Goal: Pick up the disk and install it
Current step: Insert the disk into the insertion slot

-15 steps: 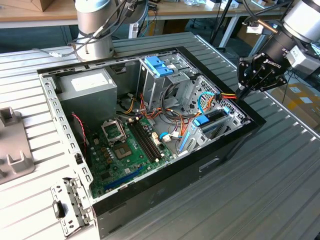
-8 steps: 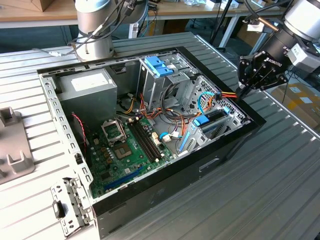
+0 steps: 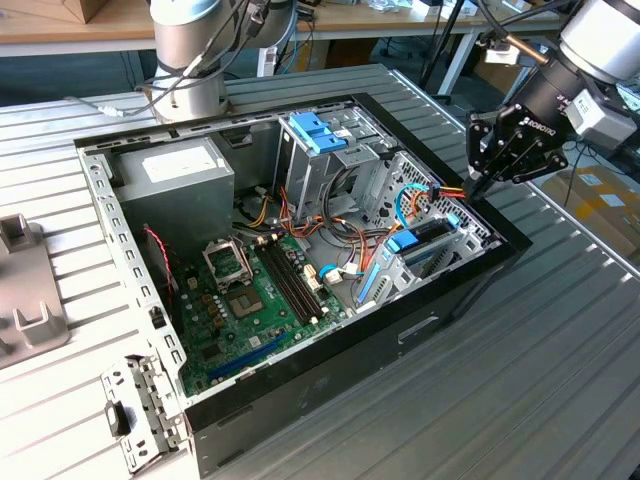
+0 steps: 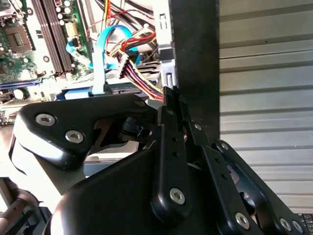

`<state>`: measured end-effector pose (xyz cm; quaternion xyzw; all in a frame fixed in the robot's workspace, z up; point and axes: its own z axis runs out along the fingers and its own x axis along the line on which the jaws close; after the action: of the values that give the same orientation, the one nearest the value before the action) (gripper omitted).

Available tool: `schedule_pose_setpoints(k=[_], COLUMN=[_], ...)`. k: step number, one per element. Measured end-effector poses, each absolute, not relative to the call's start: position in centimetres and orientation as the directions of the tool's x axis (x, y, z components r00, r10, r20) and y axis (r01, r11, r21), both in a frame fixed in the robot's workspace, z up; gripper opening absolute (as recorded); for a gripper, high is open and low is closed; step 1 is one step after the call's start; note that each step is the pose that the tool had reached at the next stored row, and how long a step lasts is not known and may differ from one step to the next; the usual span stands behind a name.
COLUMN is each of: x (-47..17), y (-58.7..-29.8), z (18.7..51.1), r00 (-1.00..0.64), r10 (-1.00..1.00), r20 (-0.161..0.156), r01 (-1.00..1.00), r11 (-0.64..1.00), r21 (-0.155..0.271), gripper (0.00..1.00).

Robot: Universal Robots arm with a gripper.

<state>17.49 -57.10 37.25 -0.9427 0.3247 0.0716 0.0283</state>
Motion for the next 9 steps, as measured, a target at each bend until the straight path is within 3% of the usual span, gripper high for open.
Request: schedule_pose_setpoints(k=[9], x=[15.5], y=[-57.1], z=[37.2], r00=[0.779], r10=[-0.608], r20=[-0.155], r01=[-0.616], r11=[-0.788], r21=[-0.009], gripper=[0.17])
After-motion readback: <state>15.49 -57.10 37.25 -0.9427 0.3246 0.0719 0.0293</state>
